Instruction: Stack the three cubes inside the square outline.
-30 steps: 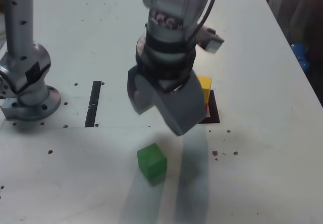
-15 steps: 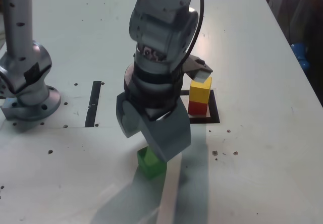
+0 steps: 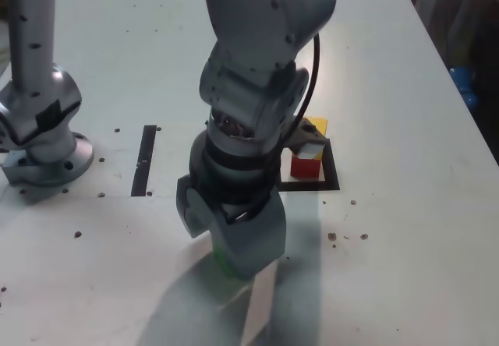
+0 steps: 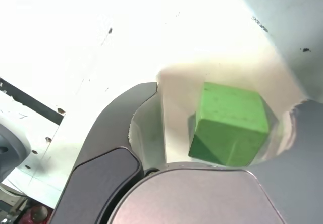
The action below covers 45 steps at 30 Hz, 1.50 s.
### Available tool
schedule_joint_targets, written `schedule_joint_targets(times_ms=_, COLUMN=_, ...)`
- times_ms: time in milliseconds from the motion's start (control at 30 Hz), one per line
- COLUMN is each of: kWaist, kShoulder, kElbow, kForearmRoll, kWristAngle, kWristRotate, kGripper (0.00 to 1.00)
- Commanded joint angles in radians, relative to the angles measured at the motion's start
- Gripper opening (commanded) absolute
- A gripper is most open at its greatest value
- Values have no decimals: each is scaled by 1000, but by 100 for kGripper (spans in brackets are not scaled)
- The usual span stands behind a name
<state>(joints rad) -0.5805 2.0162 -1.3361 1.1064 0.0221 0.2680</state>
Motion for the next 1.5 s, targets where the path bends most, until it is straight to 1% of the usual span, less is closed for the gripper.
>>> schedule_joint_targets(times_ms=0, kWaist=-3, kShoulder=7, kElbow=-5, kForearmRoll=-2, kWristAngle=4, kWristRotate=-7, kGripper=57)
schedule_joint_targets(times_ms=133, kWaist=-10, kShoulder=7, kElbow=-10, kForearmRoll=-1, kWristAngle=15, kWristRotate=-13, kGripper=38)
schedule_joint_targets(times_ms=233, kWaist=-15, kShoulder=5, kElbow=-14, kForearmRoll=1, kWristAngle=22, kWristRotate=-15, kGripper=30)
schedule_joint_targets(times_ms=667, kWaist=-16, kShoulder=4, kElbow=-18, kForearmRoll=13, kWristAngle=30, kWristRotate=-17, kGripper=29)
schedule_joint_targets(times_ms=800, kWaist=-16, kShoulder=-1, kElbow=-38, kForearmRoll=36, kWristAngle=37, kWristRotate=-20, kGripper=29)
schedule_joint_targets(times_ms=933, kWaist=-1, kShoulder=-14, kElbow=-101, kForearmRoll=115, kWristAngle=59, kWristRotate=-37, kGripper=29)
schedule_joint_targets(times_ms=1067, kWaist=45, kShoulder=-38, kElbow=-188, kForearmRoll=227, kWristAngle=85, kWristRotate=-64, kGripper=29)
schedule_joint_targets(times_ms=1167, kWaist=103, kShoulder=-52, kElbow=-279, kForearmRoll=321, kWristAngle=99, kWristRotate=-78, kGripper=29)
schedule_joint_targets(times_ms=1267, kWaist=168, kShoulder=-56, kElbow=-370, kForearmRoll=396, kWristAngle=101, kWristRotate=-81, kGripper=29)
schedule_joint_targets(times_ms=1333, kWaist=214, kShoulder=-56, kElbow=-425, kForearmRoll=431, kWristAngle=99, kWristRotate=-81, kGripper=29)
schedule_joint_targets(times_ms=1467, kWaist=304, kShoulder=-53, kElbow=-506, kForearmRoll=460, kWristAngle=81, kWristRotate=-82, kGripper=29)
